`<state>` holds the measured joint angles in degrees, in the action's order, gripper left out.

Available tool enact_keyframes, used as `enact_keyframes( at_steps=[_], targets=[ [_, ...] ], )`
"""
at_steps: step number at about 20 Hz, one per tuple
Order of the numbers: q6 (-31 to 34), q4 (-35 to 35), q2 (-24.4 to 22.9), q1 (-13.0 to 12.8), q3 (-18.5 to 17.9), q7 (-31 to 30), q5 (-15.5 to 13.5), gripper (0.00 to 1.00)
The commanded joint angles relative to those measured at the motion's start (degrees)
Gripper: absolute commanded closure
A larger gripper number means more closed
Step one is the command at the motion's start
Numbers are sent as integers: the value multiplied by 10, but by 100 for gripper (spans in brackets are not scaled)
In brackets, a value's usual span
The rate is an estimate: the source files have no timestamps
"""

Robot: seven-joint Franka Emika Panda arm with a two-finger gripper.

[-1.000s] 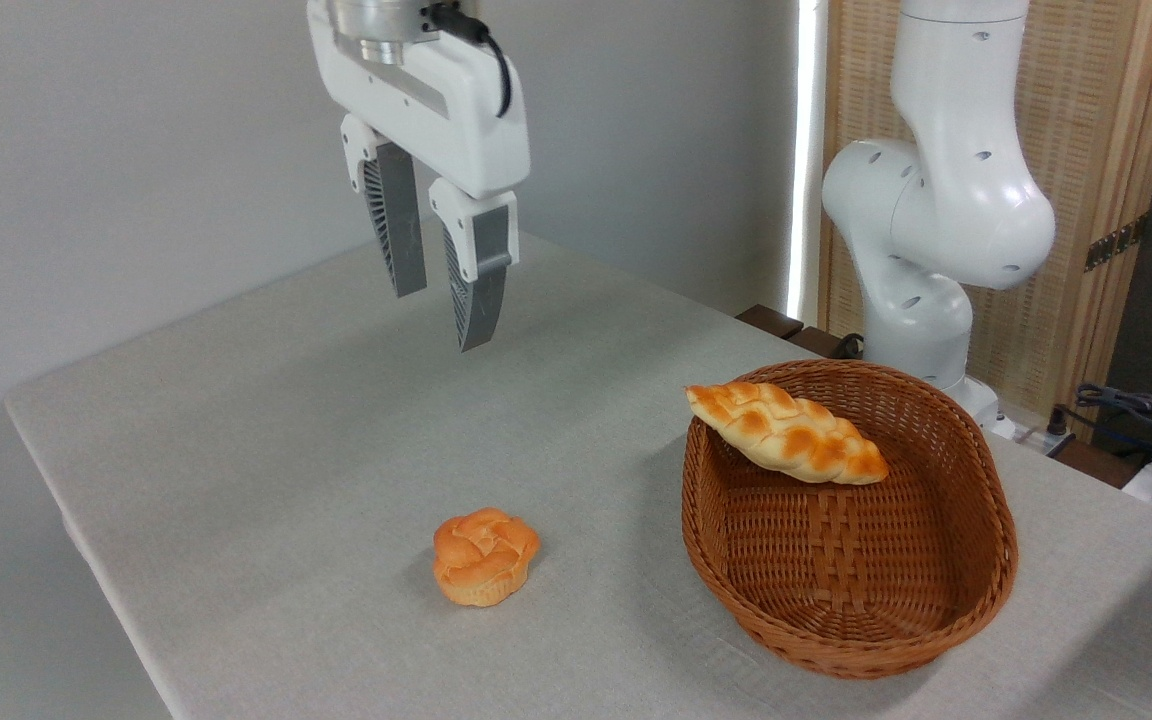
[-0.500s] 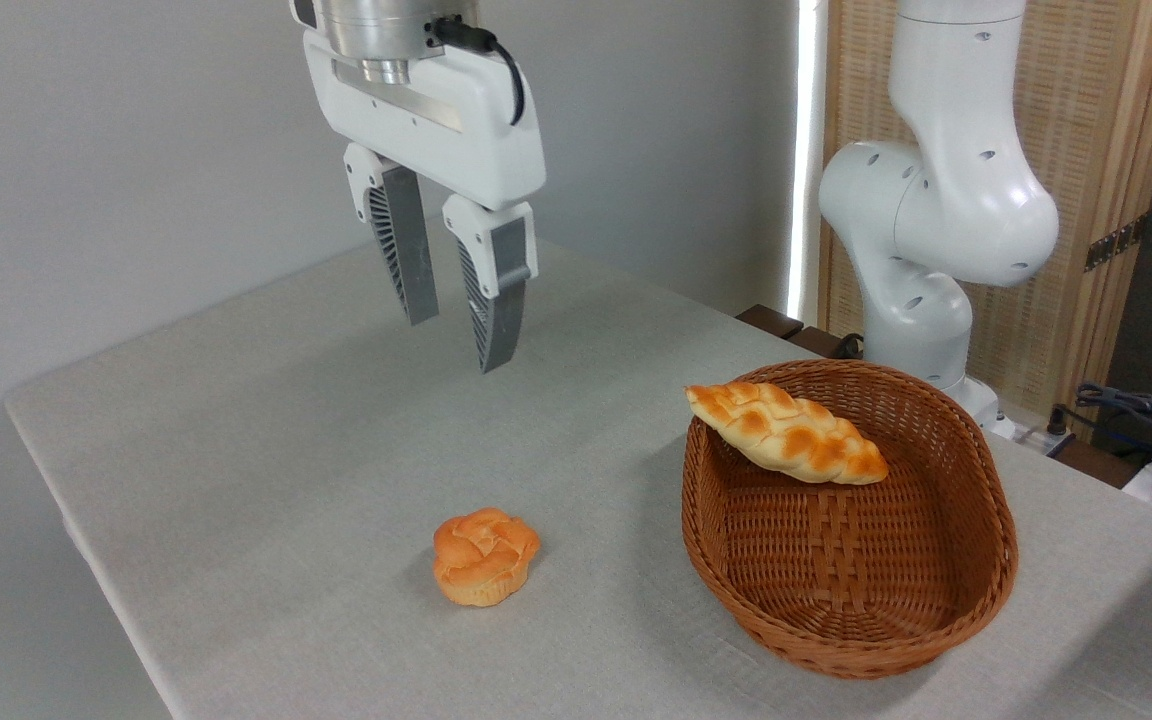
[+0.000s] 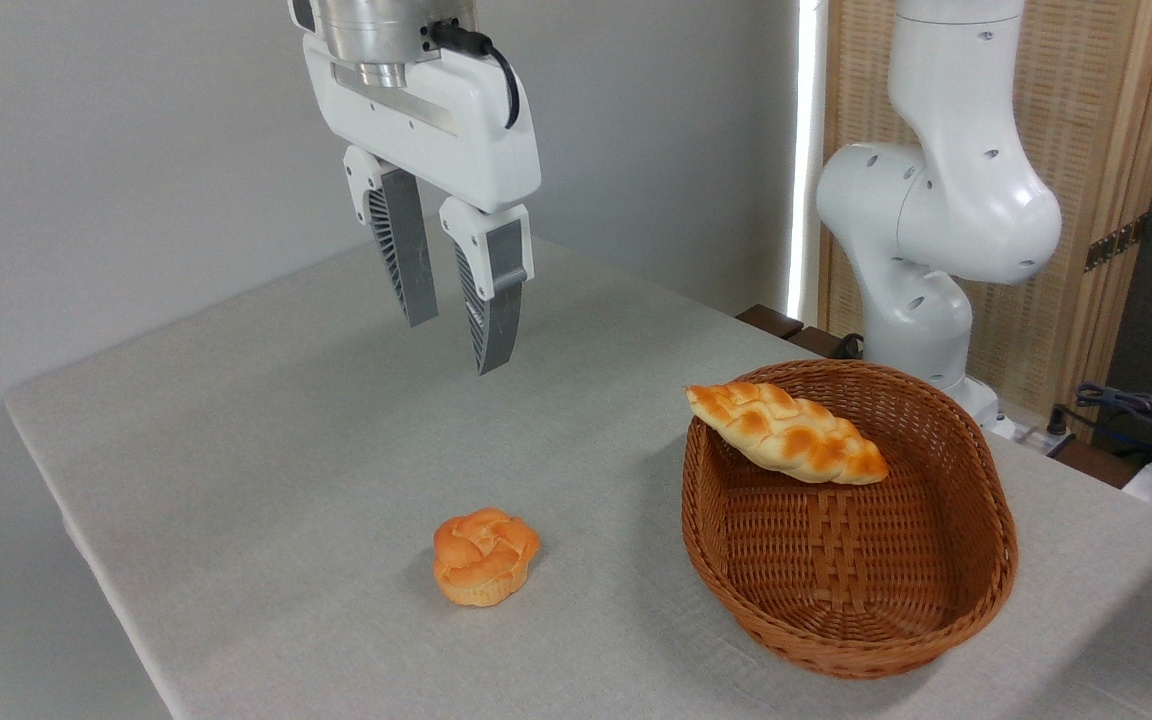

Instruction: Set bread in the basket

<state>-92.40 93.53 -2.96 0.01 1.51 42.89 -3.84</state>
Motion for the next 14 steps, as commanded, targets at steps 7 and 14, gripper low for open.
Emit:
enact_keyframes(
  at_steps=[7, 14],
  targets=[
    [4, -12, 11, 10, 32, 7, 43, 0],
    [4, -12, 10, 10, 24, 7, 41, 0]
  ],
)
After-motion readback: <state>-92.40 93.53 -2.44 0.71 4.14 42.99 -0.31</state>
